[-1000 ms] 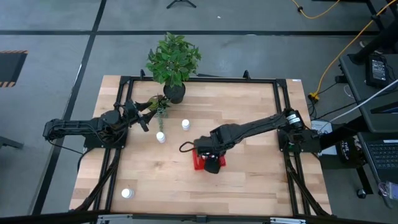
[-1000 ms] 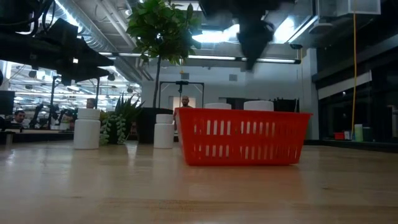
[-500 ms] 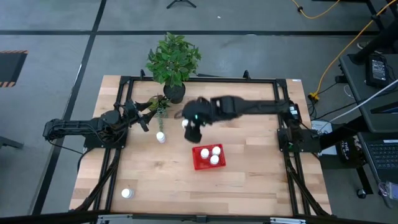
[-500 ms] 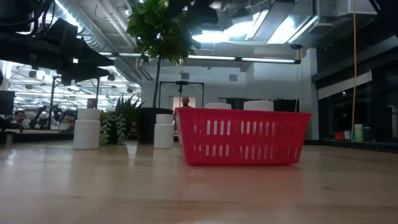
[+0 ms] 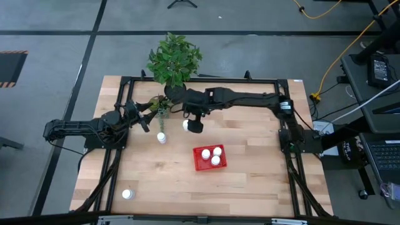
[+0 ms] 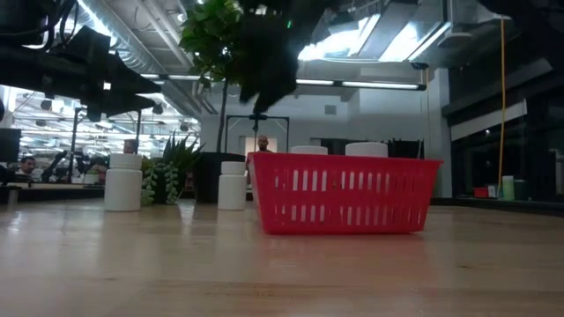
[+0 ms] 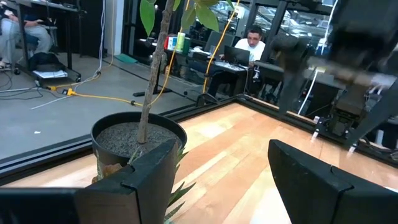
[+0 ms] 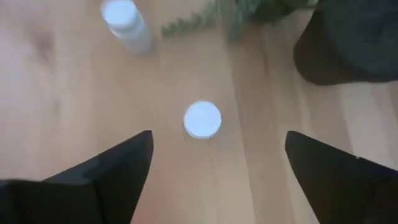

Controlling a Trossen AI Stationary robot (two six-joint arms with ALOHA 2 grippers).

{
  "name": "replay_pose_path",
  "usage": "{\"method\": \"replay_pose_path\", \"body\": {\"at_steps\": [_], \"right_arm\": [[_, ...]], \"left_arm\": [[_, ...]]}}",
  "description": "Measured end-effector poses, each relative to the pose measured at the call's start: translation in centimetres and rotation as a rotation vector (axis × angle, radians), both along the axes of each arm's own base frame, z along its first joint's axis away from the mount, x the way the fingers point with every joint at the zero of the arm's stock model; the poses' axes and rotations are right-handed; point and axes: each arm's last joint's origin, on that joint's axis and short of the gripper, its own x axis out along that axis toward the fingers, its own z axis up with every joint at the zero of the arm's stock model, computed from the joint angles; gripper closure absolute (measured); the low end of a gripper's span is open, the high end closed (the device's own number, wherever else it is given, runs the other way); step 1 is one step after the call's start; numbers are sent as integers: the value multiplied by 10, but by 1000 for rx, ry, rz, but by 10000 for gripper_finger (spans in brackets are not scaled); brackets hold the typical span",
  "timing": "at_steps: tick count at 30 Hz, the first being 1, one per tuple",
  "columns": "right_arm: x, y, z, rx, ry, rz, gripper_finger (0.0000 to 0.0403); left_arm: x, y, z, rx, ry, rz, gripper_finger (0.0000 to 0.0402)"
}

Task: Pick and place pill bottles into a basket
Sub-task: Put the white pill bottles into the red bin

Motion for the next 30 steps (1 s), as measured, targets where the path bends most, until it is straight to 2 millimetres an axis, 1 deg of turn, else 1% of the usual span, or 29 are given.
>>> {"method": "replay_pose_path", "body": {"at_steps": [4, 6, 9, 12, 17, 20, 25, 30], "right_arm": [[13, -5, -38, -15, 81, 36, 25], [19, -7, -52, -23, 99, 54, 25], [24, -10, -66, 0, 111, 65, 24], [28, -10, -73, 17, 100, 82, 24], [34, -10, -78, 25, 57, 110, 24], [36, -10, -87, 27, 70, 112, 24], [39, -14, -95, 44, 75, 116, 24], [40, -14, -95, 36, 64, 136, 29]], "left_arm": [[0, 0, 0, -9, -7, 4, 155], [0, 0, 0, -27, -19, 4, 155], [0, 0, 0, -42, -29, 5, 155], [0, 0, 0, -42, -30, 5, 155], [0, 0, 0, -29, -20, 15, 155], [0, 1, 0, -27, -19, 25, 155], [-1, 1, 0, -20, -15, 37, 155], [-1, 1, 0, -5, -4, 58, 155]]}}
